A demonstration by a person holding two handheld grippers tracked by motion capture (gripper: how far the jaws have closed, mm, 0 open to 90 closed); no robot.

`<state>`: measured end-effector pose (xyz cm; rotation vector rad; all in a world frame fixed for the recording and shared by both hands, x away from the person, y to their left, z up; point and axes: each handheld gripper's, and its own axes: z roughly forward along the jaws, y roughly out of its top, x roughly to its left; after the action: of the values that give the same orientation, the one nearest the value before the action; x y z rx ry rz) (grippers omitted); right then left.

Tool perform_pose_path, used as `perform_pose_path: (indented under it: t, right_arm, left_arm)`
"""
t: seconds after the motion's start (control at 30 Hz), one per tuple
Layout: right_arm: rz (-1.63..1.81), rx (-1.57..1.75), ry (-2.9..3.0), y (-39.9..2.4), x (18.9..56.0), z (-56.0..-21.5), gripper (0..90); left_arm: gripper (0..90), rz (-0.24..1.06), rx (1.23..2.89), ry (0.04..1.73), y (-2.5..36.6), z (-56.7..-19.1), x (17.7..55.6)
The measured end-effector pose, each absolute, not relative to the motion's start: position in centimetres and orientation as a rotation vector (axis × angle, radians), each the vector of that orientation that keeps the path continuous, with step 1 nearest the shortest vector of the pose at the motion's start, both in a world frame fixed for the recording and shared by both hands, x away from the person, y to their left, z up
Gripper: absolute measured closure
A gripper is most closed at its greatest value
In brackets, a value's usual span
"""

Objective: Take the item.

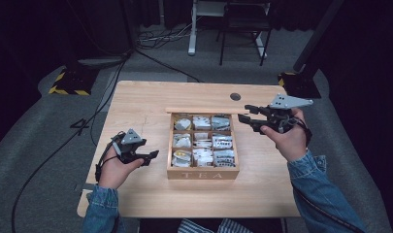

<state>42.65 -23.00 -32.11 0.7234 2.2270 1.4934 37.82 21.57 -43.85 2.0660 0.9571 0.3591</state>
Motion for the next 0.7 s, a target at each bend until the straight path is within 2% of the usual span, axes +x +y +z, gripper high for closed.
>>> perform_pose_path:
  t: [0.23,0.57,0.7]
  right_arm:
    - [1.488,0.724,2.228,-23.0,42.6,-32.1,52.7]
    - [1.490,0.727,2.223,-23.0,42.7,-32.1,52.7]
    - [1.486,0.727,2.221,-22.9,42.7,-32.1,52.6]
  left_arm:
    - [30.0,0.278,2.024,0.859,20.4,-42.4,37.2]
    - [30.7,0.281,2.048,0.749,17.8,-41.0,36.8]
    - [31.0,0.223,2.030,0.700,16.4,-41.1,36.9]
